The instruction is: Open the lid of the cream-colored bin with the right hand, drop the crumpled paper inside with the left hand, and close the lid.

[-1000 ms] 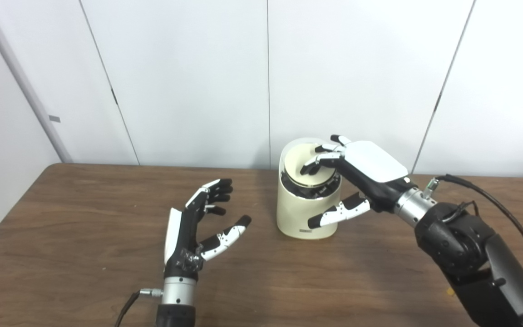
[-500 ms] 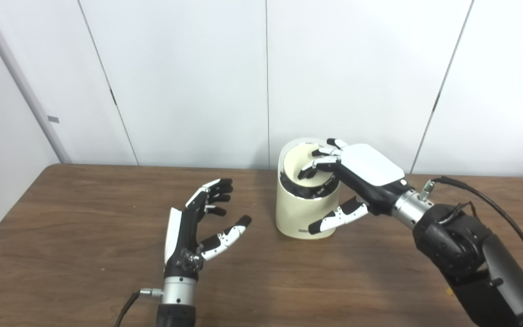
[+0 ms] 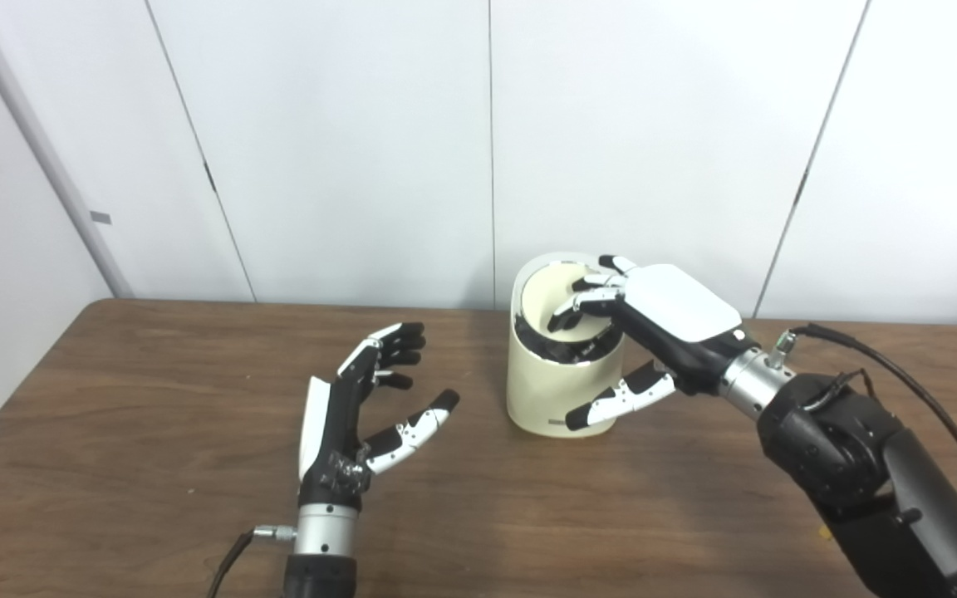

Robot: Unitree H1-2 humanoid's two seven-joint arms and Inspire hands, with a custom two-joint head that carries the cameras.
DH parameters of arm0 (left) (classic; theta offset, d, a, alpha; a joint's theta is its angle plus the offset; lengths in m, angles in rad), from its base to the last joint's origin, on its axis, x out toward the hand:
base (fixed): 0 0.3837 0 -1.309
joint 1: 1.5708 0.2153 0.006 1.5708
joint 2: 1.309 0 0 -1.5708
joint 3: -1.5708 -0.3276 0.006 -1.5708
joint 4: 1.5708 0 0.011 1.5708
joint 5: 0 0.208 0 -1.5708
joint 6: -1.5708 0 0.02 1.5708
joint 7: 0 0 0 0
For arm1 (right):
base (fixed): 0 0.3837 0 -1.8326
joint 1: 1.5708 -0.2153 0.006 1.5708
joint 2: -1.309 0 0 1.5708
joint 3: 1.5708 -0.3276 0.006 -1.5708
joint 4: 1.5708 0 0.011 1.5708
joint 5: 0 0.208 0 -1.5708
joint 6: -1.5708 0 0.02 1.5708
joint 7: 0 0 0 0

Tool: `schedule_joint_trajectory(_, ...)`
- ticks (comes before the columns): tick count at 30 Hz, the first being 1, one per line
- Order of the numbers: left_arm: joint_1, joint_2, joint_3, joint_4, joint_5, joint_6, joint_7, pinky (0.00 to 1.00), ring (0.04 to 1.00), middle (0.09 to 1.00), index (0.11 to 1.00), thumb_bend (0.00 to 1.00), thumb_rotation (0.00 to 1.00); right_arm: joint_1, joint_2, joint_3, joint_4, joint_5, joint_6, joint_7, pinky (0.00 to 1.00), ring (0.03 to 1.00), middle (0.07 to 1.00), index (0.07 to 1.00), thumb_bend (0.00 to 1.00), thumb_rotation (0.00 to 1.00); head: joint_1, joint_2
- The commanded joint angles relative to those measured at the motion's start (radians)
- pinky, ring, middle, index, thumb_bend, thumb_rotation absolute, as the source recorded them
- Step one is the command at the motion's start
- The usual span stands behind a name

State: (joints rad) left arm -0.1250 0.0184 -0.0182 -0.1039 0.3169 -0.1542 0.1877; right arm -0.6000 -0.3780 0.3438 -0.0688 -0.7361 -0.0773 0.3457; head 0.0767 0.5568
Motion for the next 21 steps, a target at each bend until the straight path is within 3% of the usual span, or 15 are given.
schedule_joint_trajectory(1, -0.02, 0.003, 0.002, -0.041, 0.013, -0.008, 0.0, 0.6, 0.706, 0.738, 0.761, 0.64, 0.15, 0.009, -0.015, 0.008, -0.011, -0.011, 0.02, 0.038, 1.0, 0.883, 0.695, 0.702, 0.75, 0.57, 0.0, 0.002)
schedule_joint_trajectory(7, -0.02, 0.003, 0.002, -0.051, 0.009, 0.005, -0.004, 0.58, 0.704, 0.738, 0.761, 0.64, 0.14, 0.024, -0.015, 0.014, -0.008, -0.013, 0.024, 0.036, 0.98, 0.887, 0.697, 0.711, 0.75, 0.64, 0.001, 0.005)
schedule_joint_trajectory(21, -0.017, 0.001, -0.001, -0.063, 0.011, 0.018, -0.007, 0.59, 0.703, 0.739, 0.76, 0.64, 0.16, 0.035, -0.017, 0.028, -0.009, -0.012, 0.048, 0.05, 1.0, 0.905, 0.715, 0.725, 0.74, 0.66, 0.001, 0.01)
